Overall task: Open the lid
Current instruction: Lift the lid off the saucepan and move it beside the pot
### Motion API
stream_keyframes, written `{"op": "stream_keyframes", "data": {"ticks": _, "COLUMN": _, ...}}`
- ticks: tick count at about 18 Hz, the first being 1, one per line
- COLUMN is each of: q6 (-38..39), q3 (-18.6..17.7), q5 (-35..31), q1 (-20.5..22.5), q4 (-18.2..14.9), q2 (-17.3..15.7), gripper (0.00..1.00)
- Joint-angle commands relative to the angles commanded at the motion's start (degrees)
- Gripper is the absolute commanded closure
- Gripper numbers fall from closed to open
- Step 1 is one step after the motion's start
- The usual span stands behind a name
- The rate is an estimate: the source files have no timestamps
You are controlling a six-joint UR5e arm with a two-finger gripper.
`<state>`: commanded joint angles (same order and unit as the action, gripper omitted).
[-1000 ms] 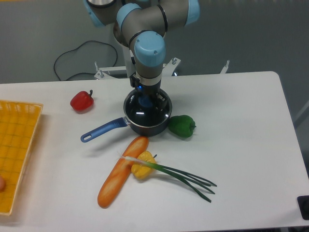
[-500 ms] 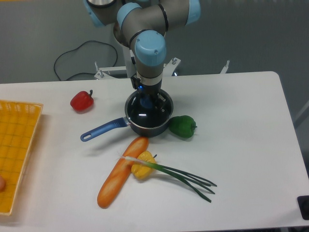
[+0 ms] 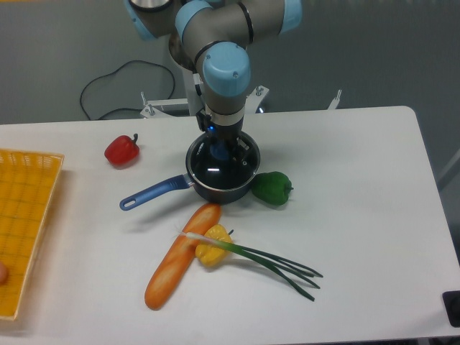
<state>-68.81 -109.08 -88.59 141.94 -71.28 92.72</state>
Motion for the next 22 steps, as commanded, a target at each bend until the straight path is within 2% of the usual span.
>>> {"op": "stream_keyframes", "data": {"ticks": 4, "q6": -3.87, "q3": 2.9, "q5": 0.0, "q1": 0.35, "q4": -0.09, "q2": 1.23, "gripper": 0.46}}
{"op": "stream_keyframes", "data": {"ticks": 8, "q6": -7.2, "q3": 5.98, "q5": 0.09, "q1": 2.28, "q4": -0.27, "q2": 1.58, "gripper": 0.46}}
{"op": "stream_keyframes", "data": {"ticks": 12, "q6": -11.87, "q3": 8.35, "q5": 0.35, "q1": 5.27, "q4": -0.27, "q2": 3.42, "gripper": 0.46}}
{"op": "stream_keyframes", "data": {"ticks": 16, "q6": -15.73, "q3": 10.11, "q5": 0.26, "q1": 8.25, "q4": -0.18, "q2": 5.27, "gripper": 0.46}}
{"op": "stream_keyframes", "data": {"ticks": 22, "q6": -22.33, "q3": 10.55, "q5": 0.26, "q1": 12.21, "q4": 0.09, "q2": 6.59, "gripper": 0.46}}
